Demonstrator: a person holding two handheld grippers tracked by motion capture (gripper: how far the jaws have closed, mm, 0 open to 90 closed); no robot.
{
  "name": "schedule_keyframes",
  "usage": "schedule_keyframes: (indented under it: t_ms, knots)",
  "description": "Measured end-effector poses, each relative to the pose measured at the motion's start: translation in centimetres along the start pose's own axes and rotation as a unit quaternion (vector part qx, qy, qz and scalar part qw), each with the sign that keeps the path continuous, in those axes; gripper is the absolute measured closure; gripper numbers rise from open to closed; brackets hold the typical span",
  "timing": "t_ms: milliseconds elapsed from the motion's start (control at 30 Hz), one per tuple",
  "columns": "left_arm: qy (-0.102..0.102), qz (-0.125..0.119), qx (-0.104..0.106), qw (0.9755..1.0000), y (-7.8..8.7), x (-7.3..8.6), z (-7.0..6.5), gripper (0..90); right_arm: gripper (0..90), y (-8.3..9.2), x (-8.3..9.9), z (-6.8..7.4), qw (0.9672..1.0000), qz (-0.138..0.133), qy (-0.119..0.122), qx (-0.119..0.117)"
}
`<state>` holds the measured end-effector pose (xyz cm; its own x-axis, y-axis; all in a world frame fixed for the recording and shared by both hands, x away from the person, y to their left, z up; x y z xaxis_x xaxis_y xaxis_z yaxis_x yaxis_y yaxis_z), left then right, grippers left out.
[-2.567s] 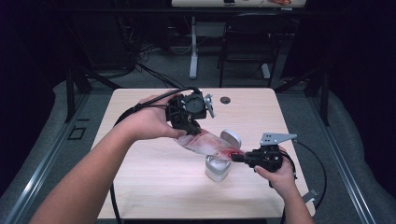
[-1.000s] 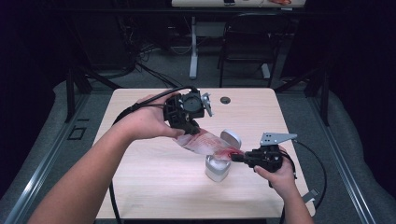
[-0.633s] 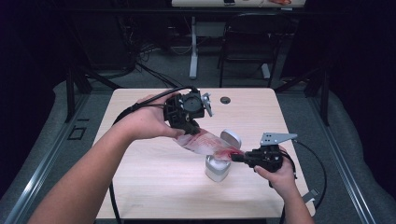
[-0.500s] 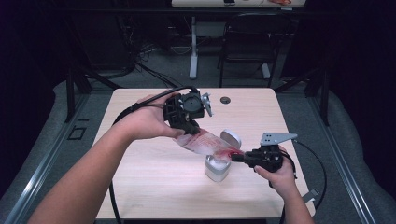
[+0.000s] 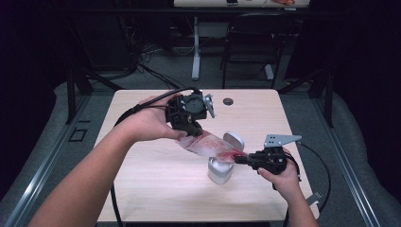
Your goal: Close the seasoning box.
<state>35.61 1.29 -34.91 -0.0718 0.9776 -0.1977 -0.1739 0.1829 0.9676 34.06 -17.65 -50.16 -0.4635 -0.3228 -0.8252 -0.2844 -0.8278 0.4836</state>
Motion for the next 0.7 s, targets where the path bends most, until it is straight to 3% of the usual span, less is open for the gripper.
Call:
schedule_keyframes:
  t_ms: [700]
  knots:
    - [-0.001, 0.001, 0.002, 1.0, 0.0, -0.05, 0.1, 83.0, 88.7, 0.11, 0.02, -0.01, 1.0, 0.0, 0.0, 0.0]
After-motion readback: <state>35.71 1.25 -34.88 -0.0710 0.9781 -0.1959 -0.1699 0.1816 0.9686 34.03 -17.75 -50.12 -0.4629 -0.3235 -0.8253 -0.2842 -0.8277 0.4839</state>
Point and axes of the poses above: each handheld gripper's, and its own axes: y roughly backward along the jaws, x roughly out of its underside, z roughly to its left, the point moved 7 cm from there along -y, roughly forward along the jaws, and after that the axes turned 6 degrees about z, right-handed, at the moved point
